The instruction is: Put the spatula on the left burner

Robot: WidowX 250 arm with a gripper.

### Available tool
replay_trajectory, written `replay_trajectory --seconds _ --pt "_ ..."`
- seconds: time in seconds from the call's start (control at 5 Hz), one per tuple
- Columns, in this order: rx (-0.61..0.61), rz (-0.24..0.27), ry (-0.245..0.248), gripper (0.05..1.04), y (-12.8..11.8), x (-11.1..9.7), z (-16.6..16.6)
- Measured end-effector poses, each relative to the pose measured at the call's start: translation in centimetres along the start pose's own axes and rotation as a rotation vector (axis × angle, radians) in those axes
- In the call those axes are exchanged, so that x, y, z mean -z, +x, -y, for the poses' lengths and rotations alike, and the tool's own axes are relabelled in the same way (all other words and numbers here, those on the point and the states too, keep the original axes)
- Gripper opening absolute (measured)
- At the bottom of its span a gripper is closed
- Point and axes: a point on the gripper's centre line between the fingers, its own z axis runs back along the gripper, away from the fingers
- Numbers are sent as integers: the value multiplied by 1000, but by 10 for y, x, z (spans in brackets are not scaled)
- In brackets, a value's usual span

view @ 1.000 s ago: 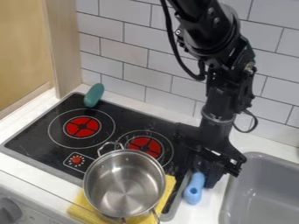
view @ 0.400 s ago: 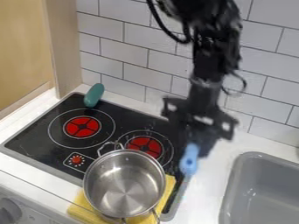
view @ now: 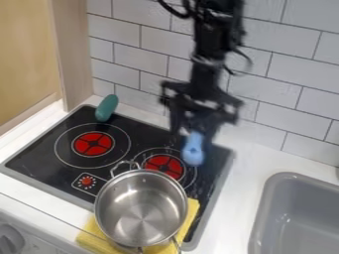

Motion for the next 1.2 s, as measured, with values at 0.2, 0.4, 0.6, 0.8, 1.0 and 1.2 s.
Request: replay_trajectory --seconds 0.2,0.4,0.6,0.8,1.0,1.2 --pt "-71 -33 -27 600 1 0 -50" --pt "-176 -60 -36 600 -15 6 -100" --pt "-209 -23 -27 600 -14 12 -130" --pt "-233 -72 -31 599 -16 38 -144" --pt "-248 -84 -14 600 -14 59 -152" --pt "-286 -49 -2 599 -11 65 -164"
